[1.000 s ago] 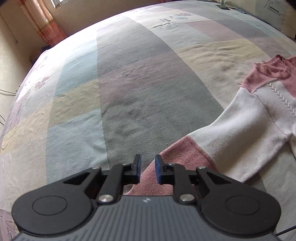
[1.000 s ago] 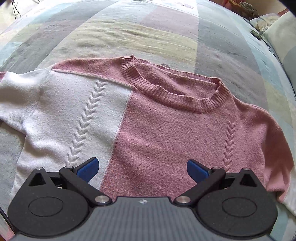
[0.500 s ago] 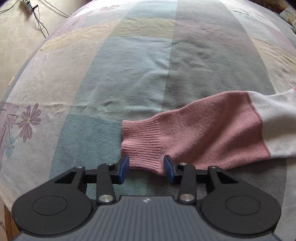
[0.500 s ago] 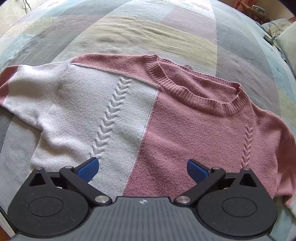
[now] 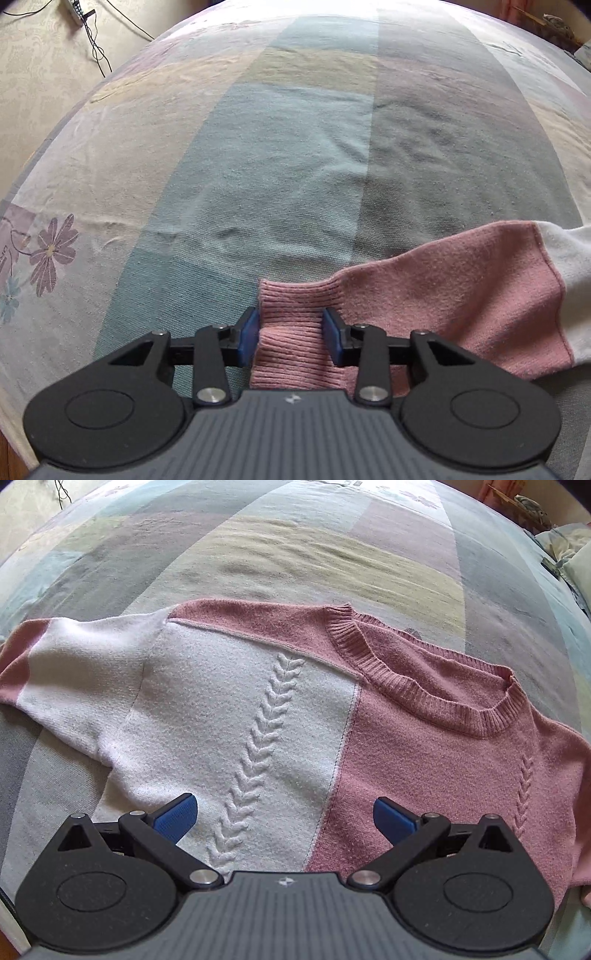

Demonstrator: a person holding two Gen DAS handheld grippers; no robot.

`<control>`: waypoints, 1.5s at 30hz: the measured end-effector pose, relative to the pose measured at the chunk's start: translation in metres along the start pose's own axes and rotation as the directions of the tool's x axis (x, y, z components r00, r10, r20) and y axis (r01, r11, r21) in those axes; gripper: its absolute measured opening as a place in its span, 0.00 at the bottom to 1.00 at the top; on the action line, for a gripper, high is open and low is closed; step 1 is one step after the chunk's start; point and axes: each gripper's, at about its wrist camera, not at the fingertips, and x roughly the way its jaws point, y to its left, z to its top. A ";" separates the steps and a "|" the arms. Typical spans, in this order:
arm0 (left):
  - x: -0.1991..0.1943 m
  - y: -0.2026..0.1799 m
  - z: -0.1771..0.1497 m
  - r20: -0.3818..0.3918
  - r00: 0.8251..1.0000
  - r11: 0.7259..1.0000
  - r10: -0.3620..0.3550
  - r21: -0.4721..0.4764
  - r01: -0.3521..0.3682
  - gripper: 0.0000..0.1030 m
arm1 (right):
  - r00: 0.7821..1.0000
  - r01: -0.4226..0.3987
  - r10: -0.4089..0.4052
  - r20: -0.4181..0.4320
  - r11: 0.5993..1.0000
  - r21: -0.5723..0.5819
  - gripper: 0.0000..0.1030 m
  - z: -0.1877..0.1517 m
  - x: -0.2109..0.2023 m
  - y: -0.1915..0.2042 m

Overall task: Fold clothes
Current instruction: 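Grasp the pink sleeve cuff with the left gripper and pull it outward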

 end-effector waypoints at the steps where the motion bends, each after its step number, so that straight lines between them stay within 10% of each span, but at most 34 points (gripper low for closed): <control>1: -0.001 -0.003 0.001 0.001 1.000 1.000 -0.017 0.007 0.017 0.04 | 1.000 -0.003 0.003 -0.005 1.000 0.011 1.00 0.000 0.002 0.000; 10: -0.029 0.008 0.000 0.024 0.982 0.981 0.189 -0.055 -0.188 0.14 | 1.000 -0.005 0.006 0.022 0.999 -0.046 1.00 0.012 -0.002 0.017; 14: -0.048 -0.018 0.001 0.149 0.986 0.997 0.071 0.021 -0.075 0.40 | 0.993 -0.077 0.085 0.087 0.993 -0.090 1.00 0.038 -0.007 0.037; 17: -0.034 -0.046 0.000 0.124 0.992 0.993 -0.021 0.114 0.007 0.42 | 0.981 -0.132 0.149 0.122 0.981 -0.139 1.00 0.065 0.001 0.066; 24: -0.001 -0.047 0.001 0.105 0.994 0.993 -0.014 0.120 0.002 0.62 | 0.981 -0.137 0.153 0.120 0.982 -0.126 1.00 0.116 0.064 0.118; 31: -0.027 -0.023 0.006 0.133 0.983 0.992 -0.125 0.050 0.119 0.57 | 0.976 -0.123 0.148 0.159 0.980 -0.153 1.00 0.120 0.050 0.121; 36: -0.030 -0.036 -0.020 0.122 0.978 0.978 -0.172 0.137 0.155 0.60 | 0.936 -0.270 0.315 0.155 0.928 -0.258 1.00 0.082 0.014 0.148; 39: -0.016 -0.027 -0.023 0.092 0.988 0.988 -0.125 0.098 0.115 0.61 | 0.890 -0.352 0.432 0.143 0.852 -0.387 1.00 0.060 0.012 0.187; 45: -0.007 0.014 -0.023 0.046 0.999 0.999 -0.024 -0.022 0.025 0.69 | 0.887 -0.353 0.440 0.140 0.842 -0.409 1.00 0.068 0.043 0.237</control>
